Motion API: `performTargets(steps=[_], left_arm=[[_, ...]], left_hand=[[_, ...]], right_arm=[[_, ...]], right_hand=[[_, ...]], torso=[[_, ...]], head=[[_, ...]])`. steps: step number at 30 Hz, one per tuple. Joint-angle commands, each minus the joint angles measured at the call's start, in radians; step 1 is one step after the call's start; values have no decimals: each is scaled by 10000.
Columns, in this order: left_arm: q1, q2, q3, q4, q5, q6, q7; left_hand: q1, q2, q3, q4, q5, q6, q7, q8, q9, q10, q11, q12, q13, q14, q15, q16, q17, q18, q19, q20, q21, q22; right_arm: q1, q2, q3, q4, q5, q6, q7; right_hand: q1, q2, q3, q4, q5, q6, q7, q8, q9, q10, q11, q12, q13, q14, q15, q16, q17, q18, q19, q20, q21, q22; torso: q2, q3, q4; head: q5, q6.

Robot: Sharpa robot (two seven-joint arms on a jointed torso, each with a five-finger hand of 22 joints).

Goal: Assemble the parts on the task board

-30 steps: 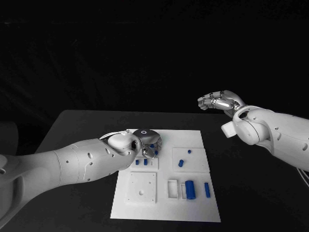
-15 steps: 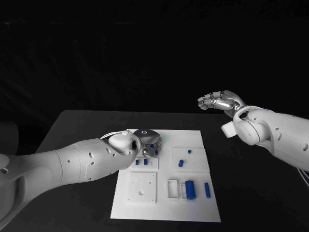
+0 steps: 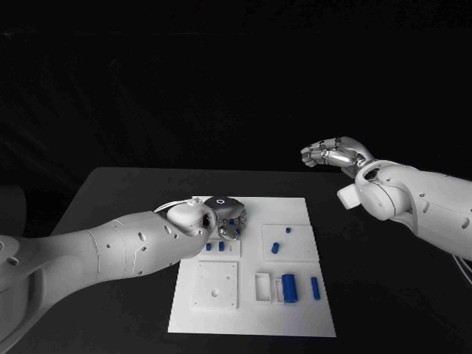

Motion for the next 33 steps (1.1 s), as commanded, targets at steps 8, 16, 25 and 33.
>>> performTargets(steps=[8, 16, 25, 33], left_arm=[[-114, 11, -80, -37, 45, 731, -15], [-131, -27, -80, -4, 167, 734, 51], [-144, -54, -80, -28, 182, 324, 115], [-164, -137, -76, 1, 316, -429, 292]], left_hand=[[9, 205, 37, -103, -27, 296, 26, 142, 11, 363, 15, 87, -6, 61, 26, 16, -61, 694, -6, -63, -32, 108], [83, 293, 69, -223, -20, 788, -161, 370, 88, 917, -94, 249, 54, 108, -76, 22, -120, 673, 15, -110, -54, 97], [111, 417, 85, -231, -11, 1164, -289, 512, 154, 1320, -240, 322, 92, 283, -220, 55, -172, 646, 122, -200, -60, 73], [77, 449, 66, -227, -12, 1214, -302, 501, 161, 1397, -274, 277, 83, 440, -258, 48, -215, 651, 272, -270, -43, 48]], right_arm=[[-2, 5, 4, 22, -94, 67, 100], [-2, -1, 4, 19, -94, 55, 104], [-2, 9, 4, 29, -94, 45, 111], [-2, 1, 4, 41, -94, 43, 107]], right_hand=[[-38, 12, -15, 48, 58, 95, 67, 46, -12, 75, -3, -30, -10, -33, -11, 60, -23, -117, 95, -7, -72, 19], [-41, 12, -18, 49, 58, 96, 67, 46, -13, 77, -3, -30, -11, -34, -11, 62, -27, -116, 98, -6, -77, 23], [-46, 12, -22, 51, 59, 98, 67, 48, -14, 79, -3, -29, -11, -33, -11, 66, -31, -116, 101, -5, -84, 28], [-47, 16, -23, 52, 61, 100, 66, 49, -14, 81, -5, -29, -11, -34, -12, 68, -36, -115, 105, -5, -90, 33]], torso=[[-5, 5, 18], [-7, 3, 12], [-5, 15, 11], [-5, 24, 5]], head=[[-29, -52], [-7, -78], [5, -72], [33, -12]])
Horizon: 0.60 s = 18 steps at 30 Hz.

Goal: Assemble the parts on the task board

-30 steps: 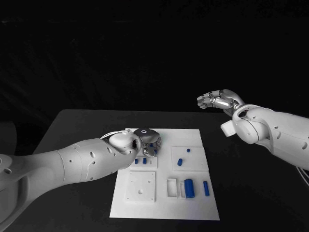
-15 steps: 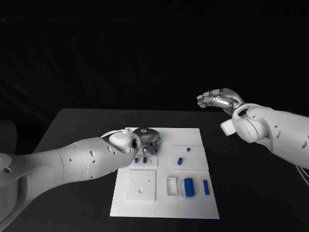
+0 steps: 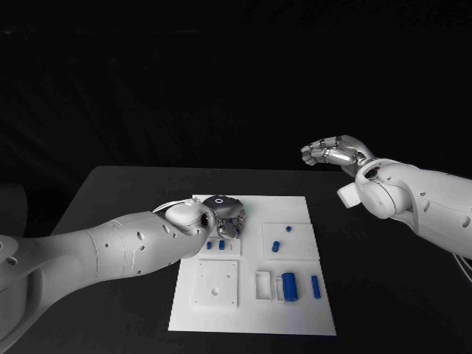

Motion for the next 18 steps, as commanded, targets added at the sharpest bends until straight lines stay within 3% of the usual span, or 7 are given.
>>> performTargets(steps=[1, 13, 18], left_arm=[[-90, -50, -55, 6, 118, -248, 149], [-89, -358, -31, 361, 497, -1027, 512], [-87, -535, 83, 616, 702, -1229, 616]], left_hand=[[0, 106, -2, -20, 49, 96, 0, -3, 15, 151, 46, -44, -1, 92, -15, 49, -22, 662, 94, -76, -41, 41], [-73, 100, -26, 17, 51, 118, -5, -16, 18, 182, 37, -82, -10, 160, -24, 26, -52, 653, 164, -104, -39, 27], [-50, 104, -6, 3, 57, 119, -9, -23, 17, 189, 32, -96, -13, 176, -30, 20, -60, 655, 178, -116, -41, 24]], right_arm=[[-2, 0, 4, 22, -73, 39, 108], [-2, -20, 4, 18, -73, 24, 94], [-2, -32, 4, 24, -73, 29, 97]], right_hand=[[-48, 17, -23, 52, 62, 62, 30, 49, -15, 82, -5, -29, -11, -35, -11, 69, -13, -114, 68, 32, -51, 16], [-43, 26, -19, 52, 67, 63, 29, 50, -17, 83, -6, -30, -12, -36, -12, 73, -21, -112, 73, 31, -62, 24], [-43, 26, -19, 51, 67, 63, 29, 50, -18, 83, -6, -31, -12, -36, -12, 75, -24, -112, 75, 31, -67, 27]], torso=[[1, 8, -3], [-6, -3, 0], [-8, -13, 19]], head=[[16, 30], [16, 87], [15, 104]])
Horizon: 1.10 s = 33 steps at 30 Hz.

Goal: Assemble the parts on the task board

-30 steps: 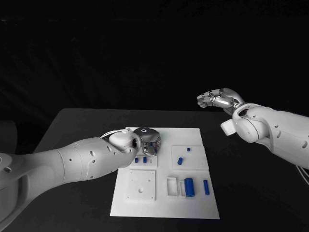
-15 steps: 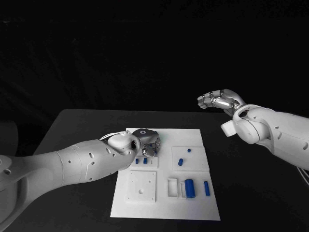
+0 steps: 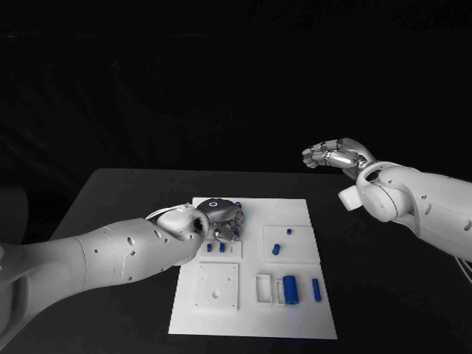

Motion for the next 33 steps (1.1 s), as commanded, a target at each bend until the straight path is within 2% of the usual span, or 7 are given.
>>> performTargets(steps=[1, 10, 16, 18, 24, 28, 33], left_arm=[[4, -44, 81, 133, 321, -437, 292], [7, -275, 232, 333, 507, -488, 496], [13, -542, 258, 498, 501, -379, 440], [13, -675, 306, 594, 501, -384, 425], [80, -1182, 588, 1083, 825, -139, 295], [257, -1364, 602, 1169, 924, 119, 288], [291, -1508, 600, 1120, 983, 350, 268]], left_hand=[[2, 49, 21, 5, 36, 46, -9, -21, 5, 53, -2, -36, -12, 81, -25, 19, -10, 741, 70, -116, -41, 26], [2, 39, 32, 7, 43, 38, -4, -39, 1, 49, -3, -62, -20, 104, -28, 16, -18, 739, 95, -128, -37, 25], [19, 51, 56, -1, 43, 19, 4, -63, -7, 36, 1, -95, -30, 118, -25, 10, -26, 736, 108, -137, -38, 24], [20, 52, 58, -1, 42, 19, 4, -64, -7, 37, 1, -97, -31, 120, -25, 10, -27, 736, 109, -137, -39, 24], [-7, 41, 48, 14, 38, 20, 10, -71, -8, 43, 4, -107, -33, 127, -22, 8, -30, 729, 116, -136, -39, 24], [-10, 38, 48, 16, 38, 22, 9, -72, -8, 48, 3, -109, -33, 128, -23, 6, -32, 728, 117, -137, -39, 24], [-40, 21, 39, 31, 37, 15, 13, -84, -12, 46, 8, -125, -37, 123, -19, -3, -38, 720, 112, -134, -47, 23]], right_arm=[[-2, -5, 5, 21, -69, 36, 97], [-2, -21, 5, 10, -69, 43, 96], [-2, -39, 5, 16, -69, 42, 94], [-2, -43, 5, 14, -69, 44, 95], [-2, -97, 5, 30, -70, 32, 88], [-2, -108, 5, 35, -71, 24, 88], [-2, -108, 5, 48, -72, 12, 96]], right_hand=[[-42, 26, -18, 51, 68, 63, 29, 50, -9, 83, -6, -31, -12, -36, -12, 37, -12, -112, 39, -6, -68, 12], [-41, 25, -18, 49, 70, 63, 30, 50, -11, 84, -6, -31, -13, -37, -11, 40, -19, -111, 41, -5, -76, 18], [-38, 24, -16, 47, 71, 63, 30, 50, -12, 84, -6, -32, -13, -38, -12, 42, -23, -111, 43, -6, -82, 22], [-38, 23, -16, 45, 72, 63, 30, 50, -12, 84, -6, -32, -13, -38, -11, 43, -24, -111, 44, -5, -84, 24], [-35, 22, -15, 43, 73, 63, 29, 50, -13, 85, -6, -32, -13, -38, -11, 45, -28, -110, 45, -5, -89, 28], [-33, 22, -14, 41, 74, 64, 29, 50, -13, 85, -7, -32, -13, -39, -11, 46, -31, -109, 47, -5, -93, 31], [-31, 20, -13, 39, 75, 65, 29, 51, -14, 86, -7, -33, -14, -39, -11, 48, -34, -109, 49, -5, -98, 34]], torso=[[-2, -11, 16], [2, -16, 0], [-2, -16, 7], [0, -17, 7], [-1, -19, 17], [-8, -16, 25], [-2, -15, 17]], head=[[-6, 11], [12, 38], [12, 36], [7, 37], [-14, 39], [-2, 42], [63, 47]])
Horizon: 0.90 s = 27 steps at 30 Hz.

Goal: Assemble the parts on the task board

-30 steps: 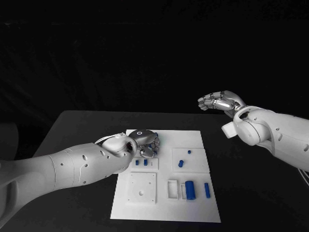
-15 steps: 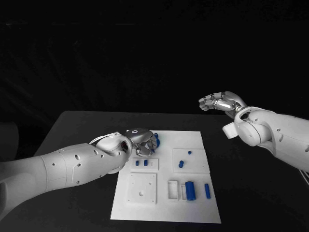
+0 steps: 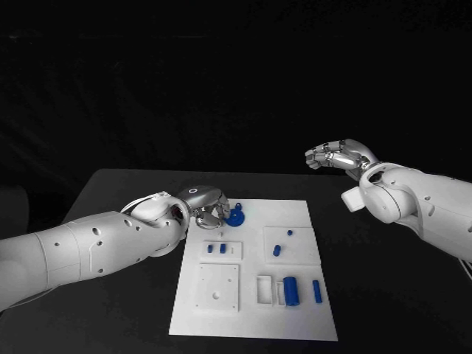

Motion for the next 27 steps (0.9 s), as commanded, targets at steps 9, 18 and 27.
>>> performTargets(steps=[9, 18, 27], left_arm=[[-10, 11, -15, -259, 331, 628, 136], [-105, 275, -27, -560, 322, 651, 203], [-187, 321, -32, -654, 303, 753, 152]], left_hand=[[-30, 45, 59, -7, 40, -10, 26, -48, 6, 24, 16, -81, -1, 47, 3, -9, -13, 773, 27, -105, -55, 21], [-27, 32, 61, -20, 41, -27, 32, -66, 1, 16, 22, -102, -7, 34, 8, -8, -12, 769, 19, -105, -56, 27], [-19, 34, 66, -24, 42, -27, 32, -68, 0, 17, 22, -104, -7, 32, 8, -6, -11, 769, 19, -106, -56, 29]], right_arm=[[-2, -14, 2, 40, -69, 50, 79], [-3, -15, 2, 45, -69, 88, 86], [-3, -20, 2, 45, -69, 115, 90]], right_hand=[[-25, 10, -12, 34, 35, 61, 31, 48, -18, 82, -5, -36, -15, -42, -11, 51, -22, -109, 51, -5, -68, 24], [-24, 3, -12, 32, 31, 56, 32, 46, -21, 78, -3, -39, -16, -45, -9, 52, -29, -109, 51, -3, -78, 30], [-24, -1, -13, 31, 29, 53, 34, 44, -22, 75, -2, -42, -17, -48, -8, 52, -32, -110, 50, -3, -83, 32]], torso=[[9, -7, -19], [5, -16, -12], [12, -2, -29]], head=[[133, -52], [254, -62], [251, -98]])
